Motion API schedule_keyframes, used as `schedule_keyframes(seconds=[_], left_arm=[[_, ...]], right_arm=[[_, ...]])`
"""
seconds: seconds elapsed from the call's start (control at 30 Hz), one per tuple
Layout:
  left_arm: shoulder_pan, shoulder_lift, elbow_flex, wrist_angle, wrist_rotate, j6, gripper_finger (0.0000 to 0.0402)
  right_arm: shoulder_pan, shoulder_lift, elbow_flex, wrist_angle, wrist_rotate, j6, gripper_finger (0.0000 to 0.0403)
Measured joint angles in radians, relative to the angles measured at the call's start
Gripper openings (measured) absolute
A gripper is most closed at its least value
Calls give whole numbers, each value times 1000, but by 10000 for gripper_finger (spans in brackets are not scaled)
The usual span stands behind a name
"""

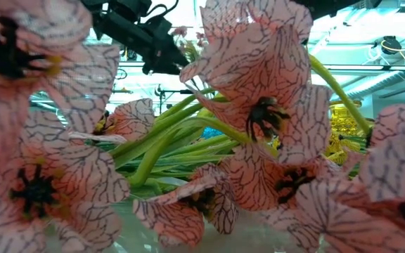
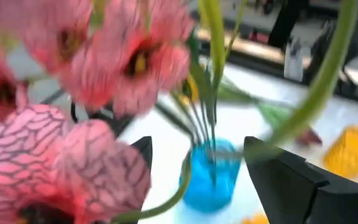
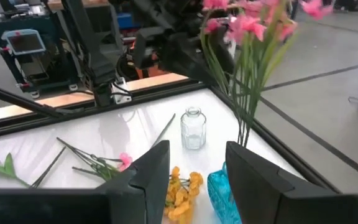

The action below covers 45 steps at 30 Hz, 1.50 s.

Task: Sort flowers into vase by color
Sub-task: Put the top pink flowers into the blue vase

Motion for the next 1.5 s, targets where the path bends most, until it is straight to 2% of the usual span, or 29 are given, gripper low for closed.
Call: schedule_keyframes(seconds=[0.1,0.2,0.63,0.77,0.87,1.0,1.23,1.37,1.5], left_arm=[[-1,-30,0,-95,-13,1,257],[-6,-55,0,-127,-47,2,246],[-58,-181,0,-249,-48,-30,196],[-106,-219,1,-365,-49,-113,187],[-183,-226,1,-450,-49,-193,178],[-339,-225,-20,-518,-57,-291,168],[-617,-225,-124,-580,-211,-533,167],[-743,-225,-190,-605,-339,-690,167],[-826,-225,-265,-610,-373,-809,169]], right_arm=[[0,0,0,-18,0,18,148],[0,0,0,-20,0,27,148],[0,0,0,-18,0,33,148],[0,0,0,-24,-1,27,148],[0,0,0,-24,-1,23,148],[0,0,0,-24,-1,19,148],[0,0,0,-25,-4,24,148],[0,0,0,-25,-4,26,148],[0,0,0,-25,-4,33,148]])
